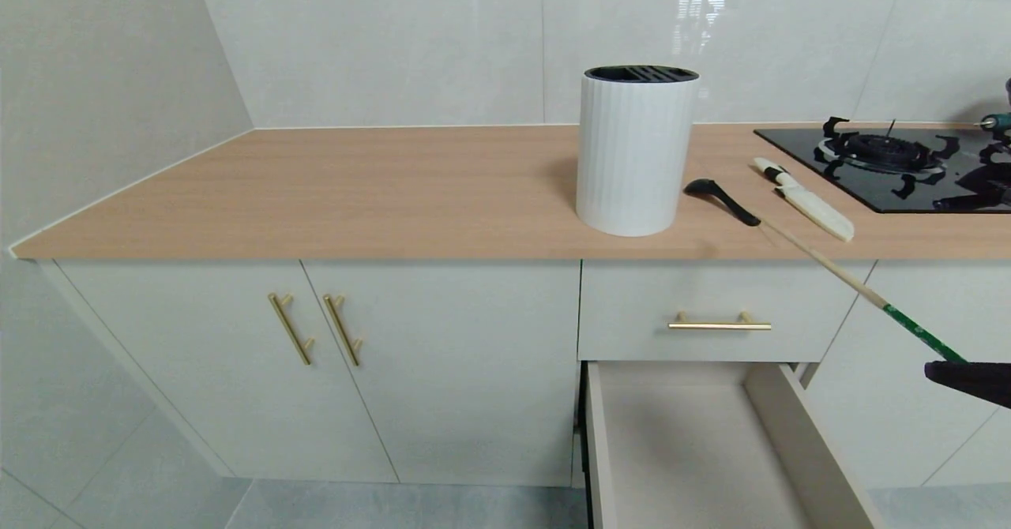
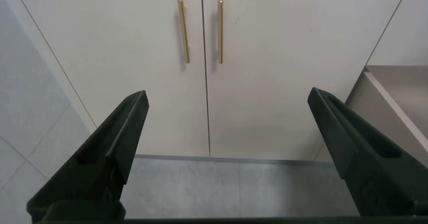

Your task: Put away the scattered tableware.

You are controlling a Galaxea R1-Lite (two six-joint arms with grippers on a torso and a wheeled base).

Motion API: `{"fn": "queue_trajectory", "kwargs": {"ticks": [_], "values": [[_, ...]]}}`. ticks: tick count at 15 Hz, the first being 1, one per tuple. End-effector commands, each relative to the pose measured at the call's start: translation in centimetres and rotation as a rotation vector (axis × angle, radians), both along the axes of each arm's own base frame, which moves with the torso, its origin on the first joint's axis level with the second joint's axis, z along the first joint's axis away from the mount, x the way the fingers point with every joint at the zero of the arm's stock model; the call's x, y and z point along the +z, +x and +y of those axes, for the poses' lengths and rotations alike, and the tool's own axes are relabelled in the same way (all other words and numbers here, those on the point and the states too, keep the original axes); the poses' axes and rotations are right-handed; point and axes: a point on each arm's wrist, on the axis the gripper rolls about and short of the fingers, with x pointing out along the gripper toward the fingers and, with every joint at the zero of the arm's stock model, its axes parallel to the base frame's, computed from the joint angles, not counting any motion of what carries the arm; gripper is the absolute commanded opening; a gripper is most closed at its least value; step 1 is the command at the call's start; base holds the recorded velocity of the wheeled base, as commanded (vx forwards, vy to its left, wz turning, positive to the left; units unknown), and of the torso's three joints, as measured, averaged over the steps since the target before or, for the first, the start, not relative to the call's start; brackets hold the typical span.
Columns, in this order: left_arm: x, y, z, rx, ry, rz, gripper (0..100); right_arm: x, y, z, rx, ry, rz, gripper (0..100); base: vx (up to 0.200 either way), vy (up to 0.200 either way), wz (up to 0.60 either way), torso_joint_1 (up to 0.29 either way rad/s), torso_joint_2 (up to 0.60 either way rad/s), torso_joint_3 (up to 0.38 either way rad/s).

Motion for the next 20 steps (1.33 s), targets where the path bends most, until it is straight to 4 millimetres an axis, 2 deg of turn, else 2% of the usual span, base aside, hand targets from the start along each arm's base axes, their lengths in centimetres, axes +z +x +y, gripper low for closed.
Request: {"fn": "queue_trajectory", "kwargs": {"ticks": [1, 8, 11, 19, 20], "values": [[0.0, 0.0, 0.0, 0.0, 0.0, 0.001, 100, -0.4, -0.6, -0.2, 0.023, 0.0, -0.001, 0, 0.0, 0.0, 0.0, -0.134, 0.37, 0.246], [0.0, 0.0, 0.0, 0.0, 0.0, 0.001, 100, -1.3, -1.3, -0.5, 0.09, -0.051, -0.002, 0, 0.0, 0.0, 0.0, -0.138, 0.44, 0.297], [0.0, 0.0, 0.0, 0.001, 0.0, 0.001, 100, -2.4, -1.3, -0.3, 0.172, -0.076, 0.038, 0, 0.0, 0.0, 0.0, -0.071, 0.4, 0.315], [0.0, 0.0, 0.0, 0.001, 0.0, 0.001, 100, -7.3, 1.9, 1.8, 0.25, -0.196, 0.227, 0, 0.0, 0.0, 0.0, -0.013, 0.04, 0.03], [0.0, 0.0, 0.0, 0.001, 0.0, 0.001, 100, -8.2, 2.9, 2.4, 0.251, -0.22, 0.287, 0, 0.0, 0.0, 0.0, 0.0, 0.0, 0.0]]}}
